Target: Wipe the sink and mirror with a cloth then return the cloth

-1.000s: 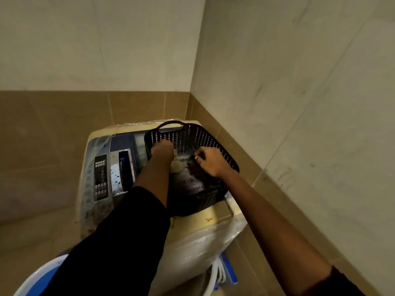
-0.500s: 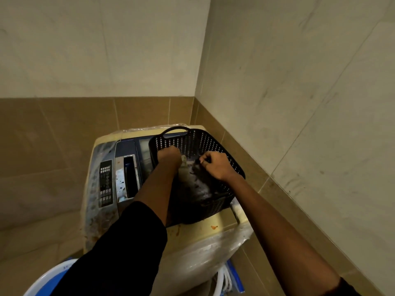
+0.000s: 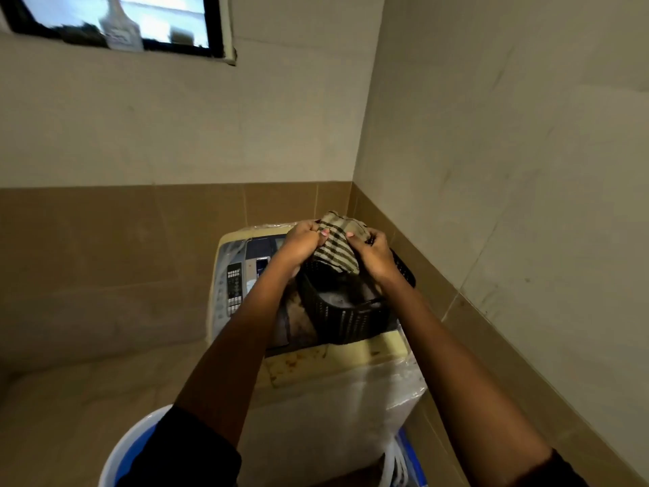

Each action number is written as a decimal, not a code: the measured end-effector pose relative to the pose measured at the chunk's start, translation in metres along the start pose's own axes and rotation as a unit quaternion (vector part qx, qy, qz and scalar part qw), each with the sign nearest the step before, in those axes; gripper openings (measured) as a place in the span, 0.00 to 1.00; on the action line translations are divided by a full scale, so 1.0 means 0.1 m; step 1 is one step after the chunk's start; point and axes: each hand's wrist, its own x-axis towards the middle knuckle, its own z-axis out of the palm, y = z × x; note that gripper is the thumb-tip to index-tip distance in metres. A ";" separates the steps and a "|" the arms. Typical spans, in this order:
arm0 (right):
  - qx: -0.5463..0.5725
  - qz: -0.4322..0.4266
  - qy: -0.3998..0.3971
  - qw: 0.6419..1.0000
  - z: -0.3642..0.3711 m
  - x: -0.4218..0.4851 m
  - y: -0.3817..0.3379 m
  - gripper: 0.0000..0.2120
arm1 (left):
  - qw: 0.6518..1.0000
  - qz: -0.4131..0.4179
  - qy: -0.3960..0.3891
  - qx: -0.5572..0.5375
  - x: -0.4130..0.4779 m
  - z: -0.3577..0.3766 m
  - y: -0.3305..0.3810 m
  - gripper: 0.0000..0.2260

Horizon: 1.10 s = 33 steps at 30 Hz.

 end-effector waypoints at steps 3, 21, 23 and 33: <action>0.015 -0.007 -0.013 1.000 0.16 -0.32 -0.15 0.28 | 0.993 0.002 0.036 -0.113 -0.48 -0.22 -0.10 0.06; 0.028 -0.209 -0.455 0.865 2.69 -4.11 -0.83 0.11 | 0.796 0.136 0.386 -0.446 -5.03 -2.24 -1.27 0.11; 0.033 -0.248 -0.490 0.835 2.91 -4.57 -0.91 0.10 | 0.778 0.146 0.399 -0.463 -5.50 -2.36 -1.38 0.11; 0.038 -0.356 -0.609 0.708 3.73 -6.89 -1.29 0.10 | 0.668 0.145 0.578 -0.446 -7.80 -2.94 -1.68 0.08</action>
